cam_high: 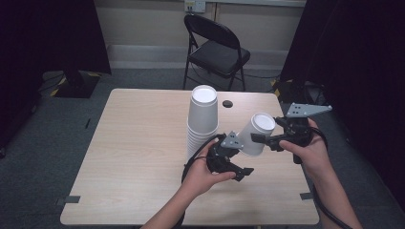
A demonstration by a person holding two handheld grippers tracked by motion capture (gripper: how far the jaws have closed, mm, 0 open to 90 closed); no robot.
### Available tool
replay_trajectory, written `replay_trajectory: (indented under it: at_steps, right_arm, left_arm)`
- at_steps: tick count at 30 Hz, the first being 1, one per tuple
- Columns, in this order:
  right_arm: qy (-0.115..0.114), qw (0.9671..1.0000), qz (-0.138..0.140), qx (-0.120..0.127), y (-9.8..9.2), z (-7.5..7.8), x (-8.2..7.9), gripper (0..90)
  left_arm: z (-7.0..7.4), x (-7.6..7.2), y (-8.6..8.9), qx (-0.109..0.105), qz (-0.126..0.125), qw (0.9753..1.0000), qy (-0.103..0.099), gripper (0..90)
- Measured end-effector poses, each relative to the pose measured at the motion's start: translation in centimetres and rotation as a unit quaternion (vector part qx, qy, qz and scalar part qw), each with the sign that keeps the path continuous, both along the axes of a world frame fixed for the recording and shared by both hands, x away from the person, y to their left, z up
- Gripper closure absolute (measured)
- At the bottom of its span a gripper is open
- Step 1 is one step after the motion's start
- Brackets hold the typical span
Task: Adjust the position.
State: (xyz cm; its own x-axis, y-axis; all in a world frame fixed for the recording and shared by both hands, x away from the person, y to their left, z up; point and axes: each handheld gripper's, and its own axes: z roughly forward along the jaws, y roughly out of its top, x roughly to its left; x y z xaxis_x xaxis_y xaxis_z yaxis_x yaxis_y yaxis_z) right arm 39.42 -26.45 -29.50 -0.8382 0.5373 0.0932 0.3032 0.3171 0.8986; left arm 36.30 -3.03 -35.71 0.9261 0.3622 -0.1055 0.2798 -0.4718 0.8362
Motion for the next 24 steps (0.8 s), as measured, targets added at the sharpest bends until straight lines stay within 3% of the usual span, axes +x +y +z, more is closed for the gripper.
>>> replay_trajectory:
  at_steps: [9,17,24]
  right_arm:
    - [0.023,0.9997,0.007,0.005,-0.7,-1.0,0.3,20.6]
    - [0.03,0.9991,0.02,0.021,-0.9,-1.2,0.3,20.9]
    - [0.027,0.9989,0.033,0.018,-0.5,-0.7,0.1,20.9]
  left_arm:
    - [-0.3,0.1,0.4,-0.006,0.006,0.9999,0.006,24.3]
    - [-0.5,0.1,0.2,-0.015,0.001,0.9999,0.006,27.7]
    - [-0.4,0.1,0.2,-0.016,0.001,0.9999,0.001,28.2]
